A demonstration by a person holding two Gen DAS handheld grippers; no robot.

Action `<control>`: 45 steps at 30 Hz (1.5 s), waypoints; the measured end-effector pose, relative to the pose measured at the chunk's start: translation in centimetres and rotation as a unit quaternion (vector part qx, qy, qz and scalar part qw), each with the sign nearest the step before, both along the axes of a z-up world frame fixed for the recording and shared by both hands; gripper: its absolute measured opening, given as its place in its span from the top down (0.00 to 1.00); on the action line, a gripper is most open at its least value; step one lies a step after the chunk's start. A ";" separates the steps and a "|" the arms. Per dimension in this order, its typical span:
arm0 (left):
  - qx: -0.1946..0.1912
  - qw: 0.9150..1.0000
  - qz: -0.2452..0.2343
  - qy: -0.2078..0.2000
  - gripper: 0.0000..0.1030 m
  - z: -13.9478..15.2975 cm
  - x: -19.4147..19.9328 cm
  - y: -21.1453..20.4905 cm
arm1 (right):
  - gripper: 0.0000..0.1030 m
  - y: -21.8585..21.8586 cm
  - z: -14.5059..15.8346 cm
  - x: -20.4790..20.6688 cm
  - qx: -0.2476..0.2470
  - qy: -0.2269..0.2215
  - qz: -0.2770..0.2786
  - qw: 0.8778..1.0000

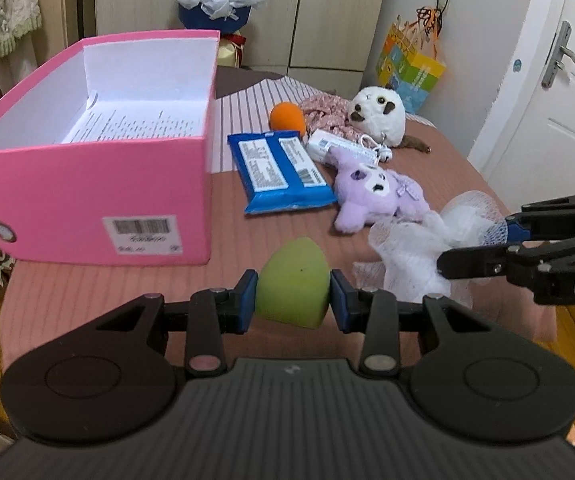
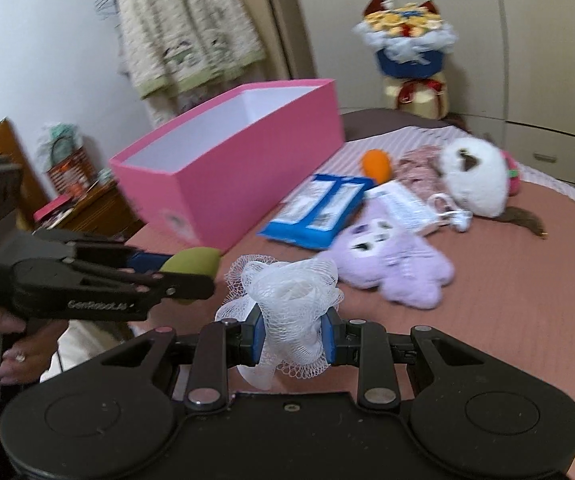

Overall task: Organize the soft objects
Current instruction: 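Carry the green sponge and mesh puff with both tools over the pink box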

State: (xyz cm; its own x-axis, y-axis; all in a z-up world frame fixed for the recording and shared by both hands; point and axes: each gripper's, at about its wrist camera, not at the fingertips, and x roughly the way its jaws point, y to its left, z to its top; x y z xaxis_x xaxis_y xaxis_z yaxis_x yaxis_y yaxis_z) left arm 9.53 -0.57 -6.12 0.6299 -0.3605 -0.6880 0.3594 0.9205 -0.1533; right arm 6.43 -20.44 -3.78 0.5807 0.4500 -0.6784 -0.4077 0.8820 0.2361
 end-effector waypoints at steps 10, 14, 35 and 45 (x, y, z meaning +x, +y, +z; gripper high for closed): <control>0.050 0.998 -0.021 0.020 0.64 2.9 -1.4 4.1 | 0.68 4.9 2.4 -0.6 0.008 0.024 0.071 0.997; 0.064 0.998 -0.008 0.013 0.64 4.4 -1.2 6.3 | 0.68 6.6 3.5 0.0 0.012 0.023 0.087 0.996; 0.060 0.997 0.002 -0.050 0.64 11.6 11.7 6.8 | 0.67 9.4 10.7 13.3 0.032 -0.057 0.106 0.992; 0.022 0.997 0.075 -0.005 0.64 8.3 22.3 7.5 | 0.67 10.4 8.1 25.4 -0.021 -0.030 0.120 0.992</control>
State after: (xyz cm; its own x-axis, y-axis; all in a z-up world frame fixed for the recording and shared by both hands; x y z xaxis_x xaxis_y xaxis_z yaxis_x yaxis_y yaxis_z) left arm 31.88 6.90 2.17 0.6808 -0.2316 -0.6948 0.2185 0.9697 -0.1091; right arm 31.83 -10.04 4.30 0.4996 0.5525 -0.6672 -0.6198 0.7661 0.1702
